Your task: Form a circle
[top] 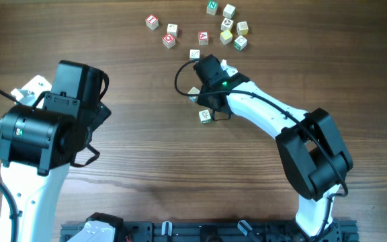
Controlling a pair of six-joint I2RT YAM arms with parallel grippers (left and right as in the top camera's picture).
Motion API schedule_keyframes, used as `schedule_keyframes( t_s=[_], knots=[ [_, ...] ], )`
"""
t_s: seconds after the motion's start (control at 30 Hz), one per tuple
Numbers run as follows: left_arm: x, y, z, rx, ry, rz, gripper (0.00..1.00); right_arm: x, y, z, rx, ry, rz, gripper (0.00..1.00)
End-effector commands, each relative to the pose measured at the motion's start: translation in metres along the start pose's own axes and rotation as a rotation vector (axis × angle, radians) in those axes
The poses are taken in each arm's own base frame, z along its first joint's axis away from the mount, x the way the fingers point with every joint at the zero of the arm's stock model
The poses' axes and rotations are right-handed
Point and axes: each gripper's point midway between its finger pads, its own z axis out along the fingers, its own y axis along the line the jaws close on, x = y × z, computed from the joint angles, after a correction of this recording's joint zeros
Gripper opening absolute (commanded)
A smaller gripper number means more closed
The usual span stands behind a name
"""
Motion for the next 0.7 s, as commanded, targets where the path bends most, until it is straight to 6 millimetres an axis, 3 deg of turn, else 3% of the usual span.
schedule_keyframes(
  t_s=[0.0,0.67],
  knots=[
    [-0.002,0.0026,-0.0013,0.001,-0.007,-0.01,1.0,0.0008,0.0058,-0.0019,-0.015,0.004,0.007,0.05],
    [-0.002,0.0026,-0.0013,0.001,-0.007,-0.01,1.0,0.0026,0.0096,-0.0024,-0.02,-0.002,-0.001,0.05]
  ],
)
